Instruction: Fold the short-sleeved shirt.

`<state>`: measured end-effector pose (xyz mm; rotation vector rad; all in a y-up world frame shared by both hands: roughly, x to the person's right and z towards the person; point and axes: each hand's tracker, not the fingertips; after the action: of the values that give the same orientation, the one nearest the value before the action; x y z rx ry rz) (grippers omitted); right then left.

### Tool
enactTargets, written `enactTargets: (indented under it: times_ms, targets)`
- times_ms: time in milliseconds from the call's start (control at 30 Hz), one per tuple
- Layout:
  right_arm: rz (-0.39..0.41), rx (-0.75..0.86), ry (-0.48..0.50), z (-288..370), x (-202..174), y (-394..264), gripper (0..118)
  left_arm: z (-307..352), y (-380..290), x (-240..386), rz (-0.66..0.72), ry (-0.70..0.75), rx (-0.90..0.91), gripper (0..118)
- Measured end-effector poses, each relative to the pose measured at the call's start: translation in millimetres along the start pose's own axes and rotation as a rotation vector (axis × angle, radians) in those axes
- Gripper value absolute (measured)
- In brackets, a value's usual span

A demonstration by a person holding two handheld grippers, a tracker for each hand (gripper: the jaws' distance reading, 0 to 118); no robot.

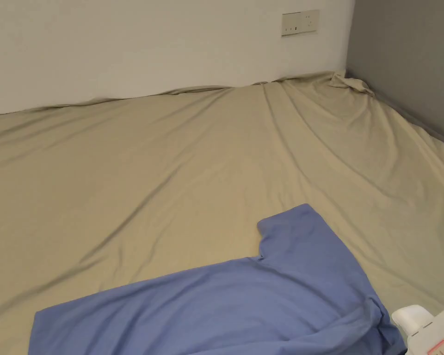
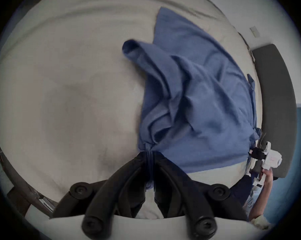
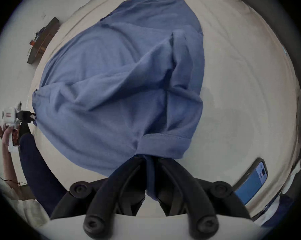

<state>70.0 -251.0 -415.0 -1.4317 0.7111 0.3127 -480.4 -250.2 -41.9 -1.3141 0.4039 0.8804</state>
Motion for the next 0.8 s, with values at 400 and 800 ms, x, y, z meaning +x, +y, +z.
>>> enactTargets:
  times_ms: [400, 800]
  targets:
    - [-0.031, 0.442, 0.236, 121.5, -45.2, -18.0, 118, 83.9, -10.5, 37.9, -0.040, -0.180, 0.369, 118]
    - [0.048, 0.672, 0.115, 88.3, -123.4, 47.1, 2, 36.6, 45.3, 108.1, -0.257, 0.000, 0.451, 0]
